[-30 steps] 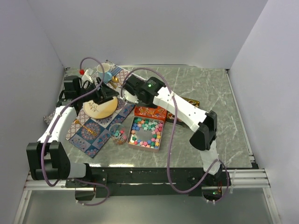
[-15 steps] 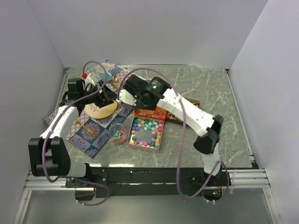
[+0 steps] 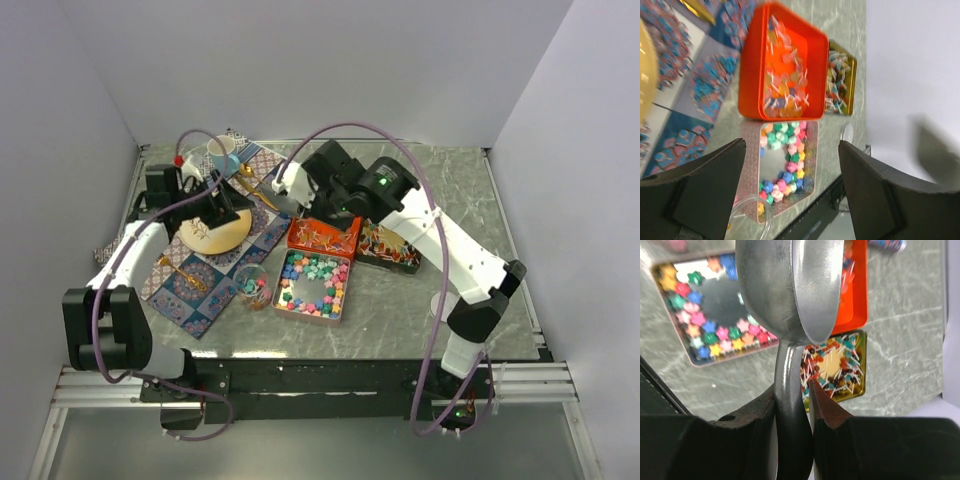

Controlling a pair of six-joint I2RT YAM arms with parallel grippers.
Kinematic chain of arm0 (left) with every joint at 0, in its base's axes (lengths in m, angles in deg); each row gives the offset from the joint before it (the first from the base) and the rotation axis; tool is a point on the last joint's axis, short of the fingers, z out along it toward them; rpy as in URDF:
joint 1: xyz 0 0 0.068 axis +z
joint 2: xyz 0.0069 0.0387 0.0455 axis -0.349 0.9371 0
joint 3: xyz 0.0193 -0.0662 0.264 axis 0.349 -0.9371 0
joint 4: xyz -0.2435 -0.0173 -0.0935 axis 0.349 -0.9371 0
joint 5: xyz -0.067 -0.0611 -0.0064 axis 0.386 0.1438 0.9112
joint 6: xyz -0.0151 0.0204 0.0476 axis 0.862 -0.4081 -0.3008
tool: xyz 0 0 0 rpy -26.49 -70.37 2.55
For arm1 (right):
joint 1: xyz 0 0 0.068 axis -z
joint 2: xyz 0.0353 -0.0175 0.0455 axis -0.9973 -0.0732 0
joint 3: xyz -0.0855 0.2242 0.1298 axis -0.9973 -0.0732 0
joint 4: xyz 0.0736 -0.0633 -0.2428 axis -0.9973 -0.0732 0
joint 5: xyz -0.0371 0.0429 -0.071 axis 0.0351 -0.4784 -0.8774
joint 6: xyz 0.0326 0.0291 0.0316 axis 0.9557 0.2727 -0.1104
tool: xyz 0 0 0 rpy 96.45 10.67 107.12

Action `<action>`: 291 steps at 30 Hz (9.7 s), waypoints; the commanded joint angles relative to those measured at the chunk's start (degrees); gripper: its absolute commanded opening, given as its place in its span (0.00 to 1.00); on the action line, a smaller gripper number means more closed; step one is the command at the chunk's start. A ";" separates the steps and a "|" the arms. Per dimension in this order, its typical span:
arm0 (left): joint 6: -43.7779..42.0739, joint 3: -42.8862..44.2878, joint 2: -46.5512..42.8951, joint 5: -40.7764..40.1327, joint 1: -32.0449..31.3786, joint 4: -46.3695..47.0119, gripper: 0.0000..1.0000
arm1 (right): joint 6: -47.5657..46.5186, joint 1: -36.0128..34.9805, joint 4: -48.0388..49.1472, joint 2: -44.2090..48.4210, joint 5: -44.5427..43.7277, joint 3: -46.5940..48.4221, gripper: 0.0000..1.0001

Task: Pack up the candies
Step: Adjust the spatula, then scoop the fake candies from the storage box.

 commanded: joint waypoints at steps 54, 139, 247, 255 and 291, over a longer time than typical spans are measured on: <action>25.71 1.48 9.36 35.49 -1.96 25.06 0.01 | -43.24 -5.91 61.56 23.02 -14.89 -49.97 0.07; -1.01 18.07 12.26 24.69 8.92 -5.14 0.72 | -14.62 15.62 -3.83 1.65 28.10 -9.94 0.00; -0.06 -2.03 -11.91 8.16 19.04 -1.92 0.78 | -25.62 -9.95 -1.57 -20.14 -32.20 -25.51 0.00; -1.29 -1.16 -11.73 7.63 19.84 -3.24 0.78 | -29.38 -10.92 2.64 -19.88 -24.04 -24.80 0.00; -5.86 3.68 -6.02 4.55 19.92 -7.11 0.78 | -36.69 3.49 27.89 0.51 2.54 -50.04 0.00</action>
